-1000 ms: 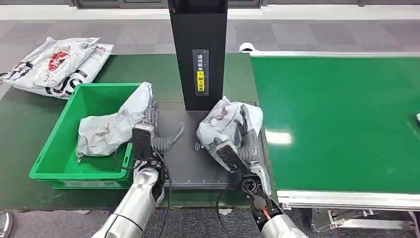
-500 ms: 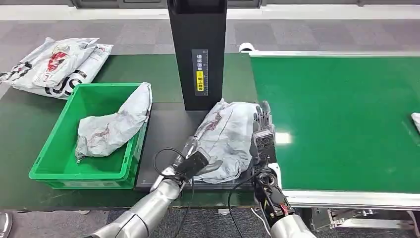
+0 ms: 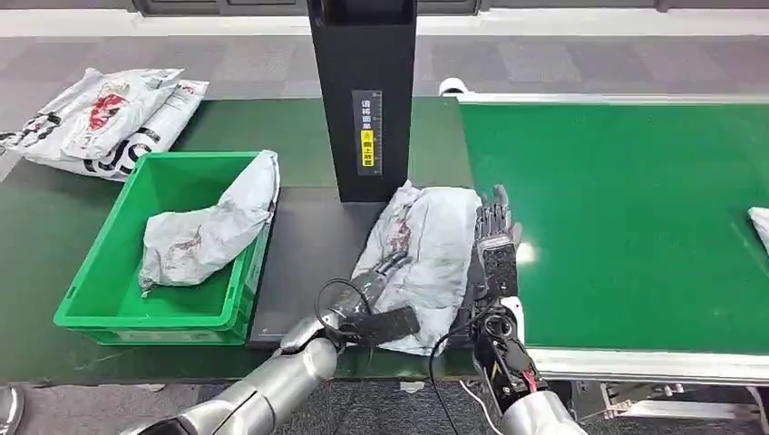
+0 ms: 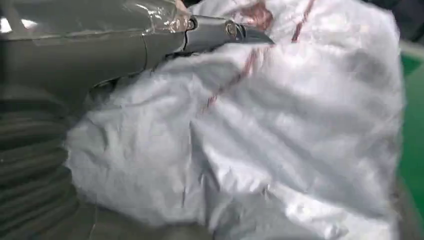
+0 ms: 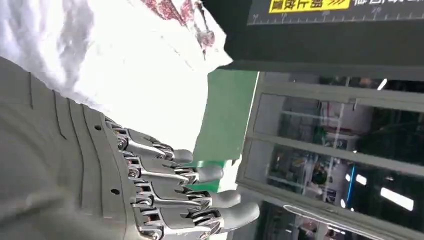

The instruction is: Moved the parcel from conveyor to table for the left to box.

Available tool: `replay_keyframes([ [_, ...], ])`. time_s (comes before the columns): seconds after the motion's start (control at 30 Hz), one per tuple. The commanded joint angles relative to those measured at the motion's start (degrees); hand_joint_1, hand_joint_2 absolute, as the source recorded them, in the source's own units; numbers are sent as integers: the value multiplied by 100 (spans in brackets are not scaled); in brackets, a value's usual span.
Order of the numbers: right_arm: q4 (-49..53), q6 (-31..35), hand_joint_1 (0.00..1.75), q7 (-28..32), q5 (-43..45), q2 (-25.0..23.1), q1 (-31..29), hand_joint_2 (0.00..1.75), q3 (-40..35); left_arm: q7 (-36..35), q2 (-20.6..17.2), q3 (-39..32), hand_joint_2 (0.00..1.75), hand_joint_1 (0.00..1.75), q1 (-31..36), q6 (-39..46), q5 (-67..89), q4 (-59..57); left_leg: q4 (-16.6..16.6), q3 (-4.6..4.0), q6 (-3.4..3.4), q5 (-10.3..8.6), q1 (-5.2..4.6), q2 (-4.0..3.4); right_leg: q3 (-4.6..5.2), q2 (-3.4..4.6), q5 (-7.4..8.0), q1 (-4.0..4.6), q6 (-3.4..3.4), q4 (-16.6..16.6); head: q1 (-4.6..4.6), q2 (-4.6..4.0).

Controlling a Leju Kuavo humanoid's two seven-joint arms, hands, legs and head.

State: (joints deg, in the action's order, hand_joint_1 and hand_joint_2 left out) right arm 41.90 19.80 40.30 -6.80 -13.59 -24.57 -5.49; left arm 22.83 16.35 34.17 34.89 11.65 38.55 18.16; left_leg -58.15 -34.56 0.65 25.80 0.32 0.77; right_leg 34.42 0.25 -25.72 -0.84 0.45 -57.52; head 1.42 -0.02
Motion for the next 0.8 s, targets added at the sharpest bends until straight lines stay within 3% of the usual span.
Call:
replay_keyframes([
  [0.03,642,-288,0,-123,-408,91,493,0,531,-1157,0,809,175,175,93,643,910,-499,16,27,-4,-2,0,15,-39,-20,-1,2,-1,20,0,2],
  [0.23,884,-320,0,-179,-561,12,696,0,622,-814,97,-144,175,175,226,1451,601,-300,7,55,-9,10,2,10,-68,-18,-7,4,2,17,0,0],
  [0.37,866,-305,0,-194,-631,-32,703,0,652,15,162,-1161,175,175,391,2032,117,-124,3,53,-6,10,2,10,-62,-13,-8,4,-2,9,0,2],
  [0.5,610,-259,0,-135,-631,-74,511,0,670,544,87,-1739,175,175,856,2835,3,406,-4,42,-4,9,3,0,-42,-5,-7,5,-6,-1,0,2],
  [0.6,528,-200,0,-77,-590,-81,415,0,735,348,202,-2539,175,175,1096,2835,1120,1126,-15,19,-1,6,6,1,-21,-7,-5,7,-6,-12,0,2],
  [0.8,555,-214,0,-83,-589,-72,429,0,738,335,218,-2560,175,175,1131,2835,1136,1095,3,32,-4,7,3,-12,-34,6,-3,4,-4,7,0,2],
])
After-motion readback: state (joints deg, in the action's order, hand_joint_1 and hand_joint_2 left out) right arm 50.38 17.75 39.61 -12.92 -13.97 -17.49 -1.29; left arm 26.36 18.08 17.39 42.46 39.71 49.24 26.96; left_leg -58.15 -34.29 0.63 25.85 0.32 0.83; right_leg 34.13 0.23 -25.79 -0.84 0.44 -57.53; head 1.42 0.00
